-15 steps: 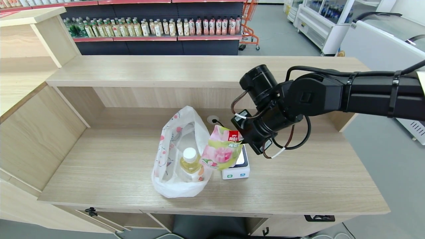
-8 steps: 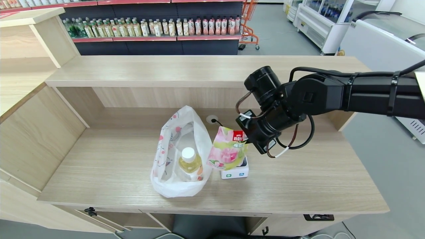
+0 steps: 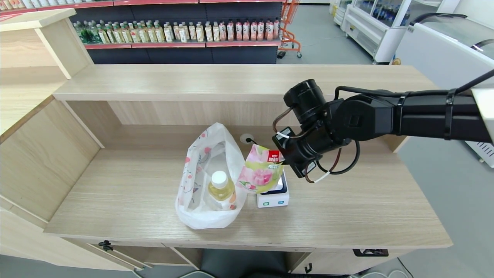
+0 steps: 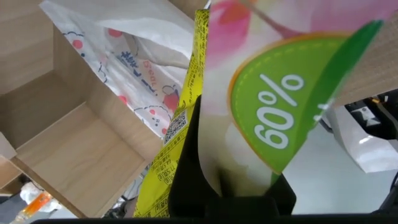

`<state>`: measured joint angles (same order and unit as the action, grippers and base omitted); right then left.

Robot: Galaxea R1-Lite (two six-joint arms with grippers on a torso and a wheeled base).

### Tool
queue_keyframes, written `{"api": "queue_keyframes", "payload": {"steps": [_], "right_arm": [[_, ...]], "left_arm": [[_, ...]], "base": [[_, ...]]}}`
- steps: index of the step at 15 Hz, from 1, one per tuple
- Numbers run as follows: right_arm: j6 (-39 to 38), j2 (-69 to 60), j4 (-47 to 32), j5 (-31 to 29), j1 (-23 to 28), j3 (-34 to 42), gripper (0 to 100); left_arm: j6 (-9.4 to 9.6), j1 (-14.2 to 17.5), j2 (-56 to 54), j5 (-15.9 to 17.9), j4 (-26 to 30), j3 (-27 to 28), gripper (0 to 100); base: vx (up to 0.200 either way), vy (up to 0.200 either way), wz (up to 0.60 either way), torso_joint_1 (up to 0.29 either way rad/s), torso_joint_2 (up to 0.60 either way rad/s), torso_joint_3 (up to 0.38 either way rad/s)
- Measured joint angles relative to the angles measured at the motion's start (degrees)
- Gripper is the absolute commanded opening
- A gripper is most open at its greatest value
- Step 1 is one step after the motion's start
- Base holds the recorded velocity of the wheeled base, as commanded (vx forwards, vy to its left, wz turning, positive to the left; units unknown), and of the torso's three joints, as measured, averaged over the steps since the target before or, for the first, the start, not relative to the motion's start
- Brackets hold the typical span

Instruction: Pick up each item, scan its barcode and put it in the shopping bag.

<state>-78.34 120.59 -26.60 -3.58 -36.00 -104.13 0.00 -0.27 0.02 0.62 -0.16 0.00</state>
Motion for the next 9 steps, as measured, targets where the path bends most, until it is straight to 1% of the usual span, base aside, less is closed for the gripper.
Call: {"api": "queue_keyframes", "payload": {"steps": [5,9], "right_arm": [[0.0,-0.3,4.9,1.6,0.2,4.1,0],[0.0,-0.2,5.2,1.5,0.4,6.0,0]], "left_arm": [[0.0,0.0,0.0,0.0,0.0,0.0,100],[0.0,0.0,0.0,0.0,0.0,0.0,100]], "base": [[0.0,0.0,0.0,0.0,0.0,0.0],[0.0,0.0,0.0,0.0,0.0,0.0]]}}
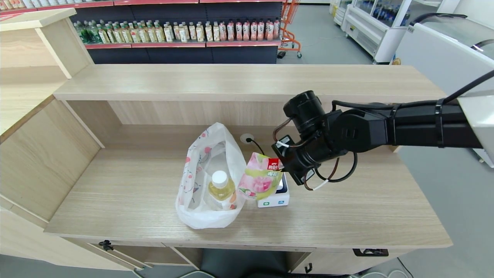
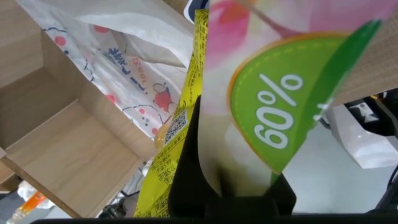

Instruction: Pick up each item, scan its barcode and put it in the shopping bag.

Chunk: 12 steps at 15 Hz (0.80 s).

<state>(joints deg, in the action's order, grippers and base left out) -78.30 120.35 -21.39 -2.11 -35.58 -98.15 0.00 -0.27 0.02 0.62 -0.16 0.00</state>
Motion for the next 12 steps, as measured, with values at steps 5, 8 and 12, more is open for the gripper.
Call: {"api": "queue_keyframes", "payload": {"steps": [5,8,12], "right_arm": [[0.1,0.0,0.5,-0.2,0.0,0.4,0],[0.1,0.1,0.6,-0.5,0.0,0.4,0],[0.0,0.2,0.7,-0.6,0.0,1.1,0]], "left_arm": [[0.0,0.0,0.0,0.0,0.0,0.0,100],[0.0,0.0,0.0,0.0,0.0,0.0,100],[0.0,0.0,0.0,0.0,0.0,0.0,100]], "base": [[0.0,0.0,0.0,0.0,0.0,0.0],[0.0,0.0,0.0,0.0,0.0,0.0],[0.0,0.0,0.0,0.0,0.0,0.0]]}}
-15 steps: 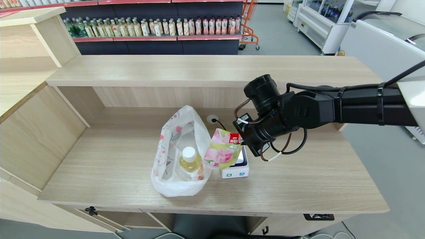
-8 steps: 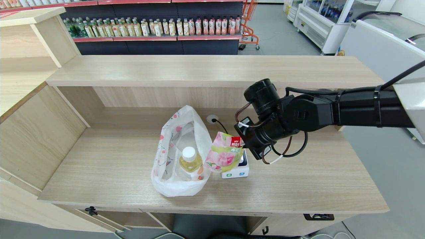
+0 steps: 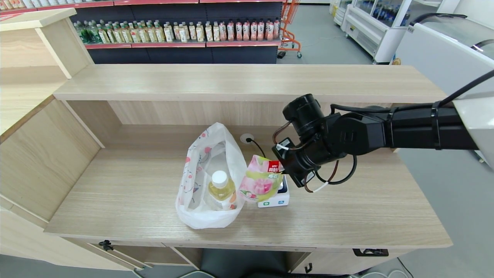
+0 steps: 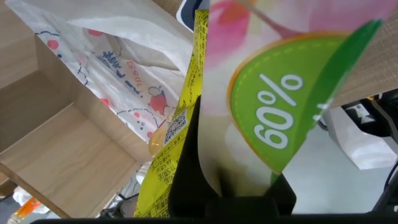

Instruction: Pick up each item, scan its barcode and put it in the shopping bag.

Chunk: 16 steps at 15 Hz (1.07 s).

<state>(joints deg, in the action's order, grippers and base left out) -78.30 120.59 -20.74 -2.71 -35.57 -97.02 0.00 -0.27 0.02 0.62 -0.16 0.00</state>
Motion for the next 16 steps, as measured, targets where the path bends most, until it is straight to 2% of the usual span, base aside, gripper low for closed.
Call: {"api": "queue_keyframes", "payload": {"steps": [12,14,16], "right_arm": [[-0.1,-1.0,0.3,-2.4,-0.7,-0.3,0],[4.7,-4.2,0.4,-5.9,-1.4,0.2,0],[16.0,-9.2,1.9,-10.2,-2.6,1.5,0]], "left_arm": [[0.0,0.0,0.0,0.0,0.0,0.0,100],[0.0,0.0,0.0,0.0,0.0,0.0,100],[0.0,0.0,0.0,0.0,0.0,0.0,100]], "base": [[0.0,0.0,0.0,0.0,0.0,0.0],[0.0,0.0,0.0,0.0,0.0,0.0],[0.0,0.0,0.0,0.0,0.0,0.0]]}}
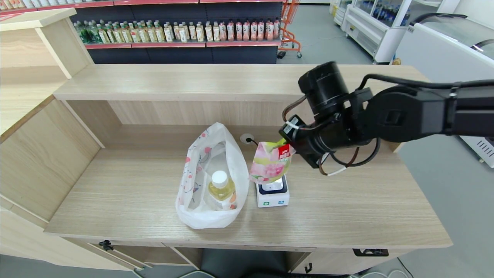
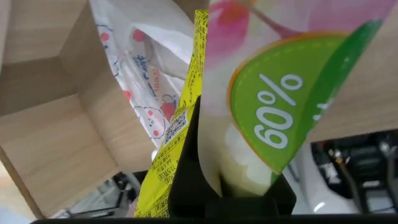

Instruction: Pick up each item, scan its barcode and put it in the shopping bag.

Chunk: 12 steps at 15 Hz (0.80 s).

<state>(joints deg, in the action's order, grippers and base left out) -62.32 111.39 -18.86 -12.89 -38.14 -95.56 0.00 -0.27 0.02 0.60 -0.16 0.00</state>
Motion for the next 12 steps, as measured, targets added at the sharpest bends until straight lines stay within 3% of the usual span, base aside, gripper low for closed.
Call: {"api": "queue_keyframes", "payload": {"steps": [2,6,9,12], "right_arm": [[13.1,-5.2,5.5,-2.4,-1.0,4.3,0],[32.8,-11.8,25.6,-3.7,-1.3,19.2,0],[37.6,-13.3,28.8,-3.1,-1.0,23.0,0],[41.5,-12.2,34.2,2.1,0.7,23.6,0]], "left_arm": [[0.0,0.0,0.0,0.0,0.0,0.0,100],[-0.1,0.1,0.0,0.0,0.0,0.0,100],[-0.1,0.0,0.0,0.0,0.0,0.0,100],[-0.07,0.0,0.0,0.0,0.0,0.0,100]], "base": [[0.0,0.0,0.0,0.0,0.0,0.0],[0.0,0.2,0.0,0.002,0.0,0.004],[0.0,0.2,0.0,0.006,0.01,0.001],[0.0,0.0,0.0,0.0,0.0,0.0]]}}
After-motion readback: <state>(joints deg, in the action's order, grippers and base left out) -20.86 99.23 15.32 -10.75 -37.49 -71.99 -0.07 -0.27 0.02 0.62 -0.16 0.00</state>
